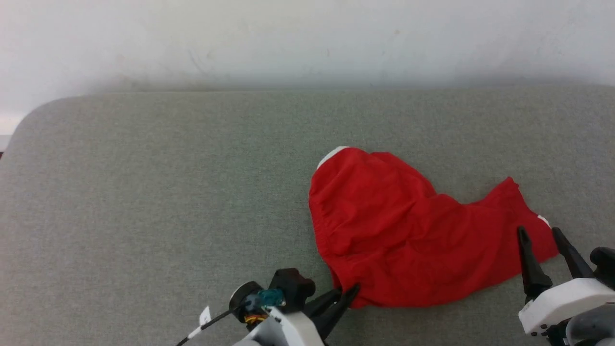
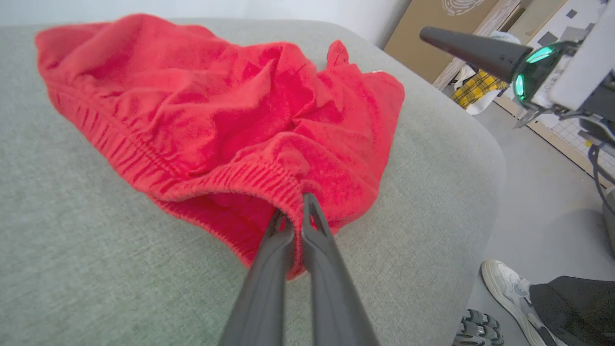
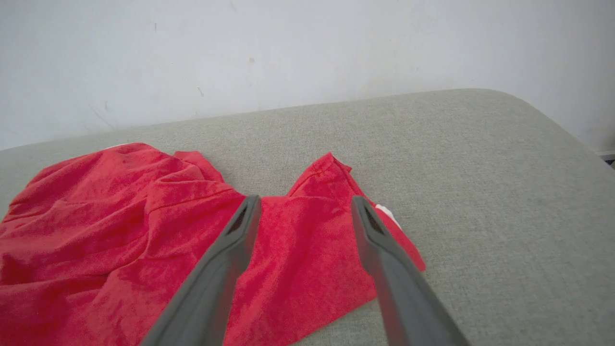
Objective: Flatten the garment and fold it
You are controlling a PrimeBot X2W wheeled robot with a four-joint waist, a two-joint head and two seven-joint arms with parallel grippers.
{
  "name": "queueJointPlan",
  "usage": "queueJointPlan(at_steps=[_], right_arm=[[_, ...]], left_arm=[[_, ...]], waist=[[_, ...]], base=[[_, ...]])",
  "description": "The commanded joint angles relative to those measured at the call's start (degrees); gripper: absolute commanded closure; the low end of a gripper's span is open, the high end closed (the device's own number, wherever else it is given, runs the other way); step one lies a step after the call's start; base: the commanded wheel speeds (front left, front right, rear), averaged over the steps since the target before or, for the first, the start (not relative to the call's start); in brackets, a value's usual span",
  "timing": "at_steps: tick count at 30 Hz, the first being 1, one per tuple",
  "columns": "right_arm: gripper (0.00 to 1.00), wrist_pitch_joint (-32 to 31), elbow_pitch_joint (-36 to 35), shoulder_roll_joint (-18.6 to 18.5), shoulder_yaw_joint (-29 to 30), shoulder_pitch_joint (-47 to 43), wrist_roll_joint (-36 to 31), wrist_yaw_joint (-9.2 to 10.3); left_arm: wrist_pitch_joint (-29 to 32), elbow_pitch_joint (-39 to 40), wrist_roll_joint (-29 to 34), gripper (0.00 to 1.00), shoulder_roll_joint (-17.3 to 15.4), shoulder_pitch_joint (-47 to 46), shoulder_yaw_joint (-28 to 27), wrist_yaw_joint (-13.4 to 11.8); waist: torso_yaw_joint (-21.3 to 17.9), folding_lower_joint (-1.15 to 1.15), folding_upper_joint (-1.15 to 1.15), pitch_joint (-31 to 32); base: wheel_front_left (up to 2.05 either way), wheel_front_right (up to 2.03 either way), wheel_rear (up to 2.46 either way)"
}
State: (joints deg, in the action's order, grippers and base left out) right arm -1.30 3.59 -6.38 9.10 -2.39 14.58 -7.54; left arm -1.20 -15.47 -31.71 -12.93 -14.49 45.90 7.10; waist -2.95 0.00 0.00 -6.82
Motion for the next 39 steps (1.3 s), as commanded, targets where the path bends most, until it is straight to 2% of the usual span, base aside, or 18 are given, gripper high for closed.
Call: queueJointPlan(at_steps=[1, 3, 9, 12, 15, 20, 22, 31, 32, 33, 39], right_arm=[[0.00, 0.3, 0.1, -0.1, 0.2, -0.1, -0.3, 0.05], [0.00, 0.2, 0.2, -0.2, 0.3, -0.4, -0.2, 0.05], [0.00, -0.6, 0.3, -0.3, 1.1, -2.6, -0.4, 0.05], [0.00, -1.2, 0.1, -0.3, 0.8, -2.9, -0.6, 0.05], [0.00, -2.0, -0.1, -0.3, 0.0, -2.6, -0.7, 0.05], [0.00, -2.8, -0.3, -0.2, -1.9, -1.2, -0.8, 0.05], [0.00, -2.9, -0.4, -0.1, -2.6, -0.5, -0.8, 0.05], [0.00, -2.5, 0.5, 0.6, -4.6, 0.9, -0.4, 0.05], [0.00, -2.8, 0.7, 0.5, -4.7, 0.9, -0.4, 0.05], [0.00, -3.2, 0.8, 0.3, -4.9, 0.8, -0.4, 0.05], [0.00, -5.2, -0.3, -2.1, -6.2, 0.7, -0.8, 0.05]], left_arm=[[-1.5, 2.9, 0.5, 1.00, -1.8, 2.4, -0.1, -0.5], [-2.3, 4.8, 0.0, 1.00, -2.3, 4.0, -0.6, -1.2], [-5.1, 19.5, -1.4, 1.00, -6.8, 12.4, -3.2, -5.1], [-5.3, 25.6, -0.8, 1.00, -9.5, 13.4, -5.4, -7.1], [-3.8, 27.6, 0.2, 1.00, -12.0, 11.8, -7.4, -8.2], [-1.9, 22.4, 0.4, 1.00, -12.7, 6.2, -10.7, -9.5], [-0.6, 17.7, 1.8, 1.00, -13.7, 3.3, -10.7, -9.0], [6.0, -4.6, 2.2, 1.00, -12.1, -3.2, -7.7, -6.5], [6.3, -6.0, 1.7, 0.62, -11.5, -3.2, -7.5, -6.2], [6.0, -7.1, 1.7, 0.00, -11.1, -3.4, -7.3, -6.0], [1.4, -10.1, 1.9, 0.00, -9.3, -3.1, -7.3, -6.3]], waist=[[1.8, 0.00, 0.00, 2.8], [2.2, 0.00, 0.00, 3.5], [4.4, 0.00, 0.00, 6.6], [4.6, 0.00, 0.00, 6.9], [4.1, 0.00, 0.00, 6.0], [1.4, 0.00, 0.00, 2.7], [0.1, 0.00, 0.00, 1.1], [-2.8, 0.00, 0.00, -2.0], [-2.6, 0.00, 0.00, -2.0], [-2.4, 0.00, 0.00, -1.9], [1.1, 0.00, 0.00, 0.7]], base=[[0.00, 0.00, 0.00], [0.00, 0.00, 0.00], [0.00, 0.00, 0.00], [0.00, 0.00, 0.00], [0.00, 0.00, 0.00], [0.00, 0.00, 0.00], [0.00, 0.00, 0.00], [0.00, 0.00, 0.00], [0.00, 0.00, 0.00], [0.00, 0.00, 0.00], [0.00, 0.00, 0.00]])
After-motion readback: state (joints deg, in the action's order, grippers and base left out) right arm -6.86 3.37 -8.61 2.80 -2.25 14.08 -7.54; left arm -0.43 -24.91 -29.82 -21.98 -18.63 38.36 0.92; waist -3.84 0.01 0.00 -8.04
